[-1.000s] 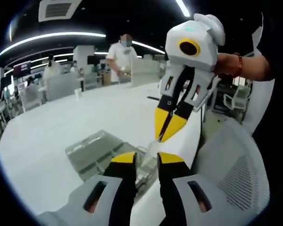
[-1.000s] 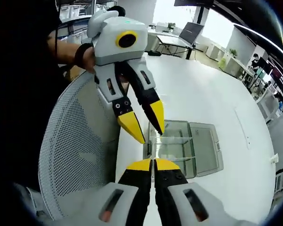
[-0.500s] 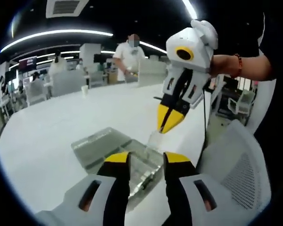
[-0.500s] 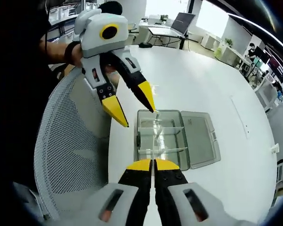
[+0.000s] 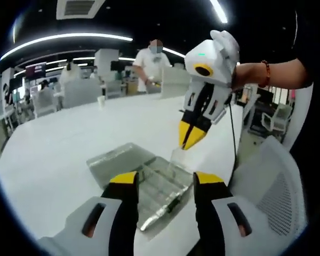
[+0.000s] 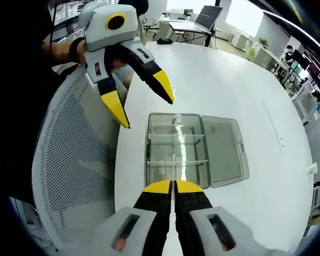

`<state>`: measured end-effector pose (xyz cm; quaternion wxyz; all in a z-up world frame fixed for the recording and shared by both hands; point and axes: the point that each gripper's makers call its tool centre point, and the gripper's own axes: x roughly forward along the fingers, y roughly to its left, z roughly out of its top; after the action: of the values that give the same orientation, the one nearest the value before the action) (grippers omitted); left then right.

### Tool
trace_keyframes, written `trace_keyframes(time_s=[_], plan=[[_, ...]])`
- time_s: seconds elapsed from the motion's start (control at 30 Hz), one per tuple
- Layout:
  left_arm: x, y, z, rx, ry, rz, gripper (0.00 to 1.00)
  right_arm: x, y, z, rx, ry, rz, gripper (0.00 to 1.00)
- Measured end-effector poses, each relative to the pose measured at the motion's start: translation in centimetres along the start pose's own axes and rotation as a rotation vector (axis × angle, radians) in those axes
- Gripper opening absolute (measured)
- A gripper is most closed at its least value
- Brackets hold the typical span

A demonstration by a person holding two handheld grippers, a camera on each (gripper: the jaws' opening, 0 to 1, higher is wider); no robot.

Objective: Insert the divider into the dual guide fixture by aligning both edges with the guide slots and pushing it downward to the bottom, including one-sided entry, uneven engagement, binding, and posture correction.

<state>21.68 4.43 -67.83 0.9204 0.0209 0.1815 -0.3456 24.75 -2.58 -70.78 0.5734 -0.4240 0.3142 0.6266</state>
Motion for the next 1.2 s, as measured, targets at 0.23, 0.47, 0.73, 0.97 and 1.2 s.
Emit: trace_keyframes(time_s=[0.23, 0.47, 0.73, 0.97, 1.2], plan=[[0.1, 0.2, -0.1, -0.027, -0.003, 0.004, 0.47, 0.6, -0.6, -0.3, -0.01, 0.02, 0.011, 0.0], [0.3, -0.2, -0.4, -0.041, 0.002, -0.001, 0.54, 0.9, -0.7, -0.8, -0.009, 0.036, 0.023, 0.0], [0.6, -0.5, -0.6, -0.059, 0.005, -0.013, 0.57, 1.4, -0.8, -0.6, -0.012, 0.041, 0.042, 0.0], [0.3, -0.1, -0.6, -0.064, -0.001, -0.011, 0.58, 1.9, -0.9, -0.9, -0.016, 0.06, 0.062, 0.0], [0.1, 0.3, -0.9, -0.077, -0.002, 0.002, 0.58, 2.2, -1.0, -0.7, -0.021, 0.059, 0.073, 0.0]])
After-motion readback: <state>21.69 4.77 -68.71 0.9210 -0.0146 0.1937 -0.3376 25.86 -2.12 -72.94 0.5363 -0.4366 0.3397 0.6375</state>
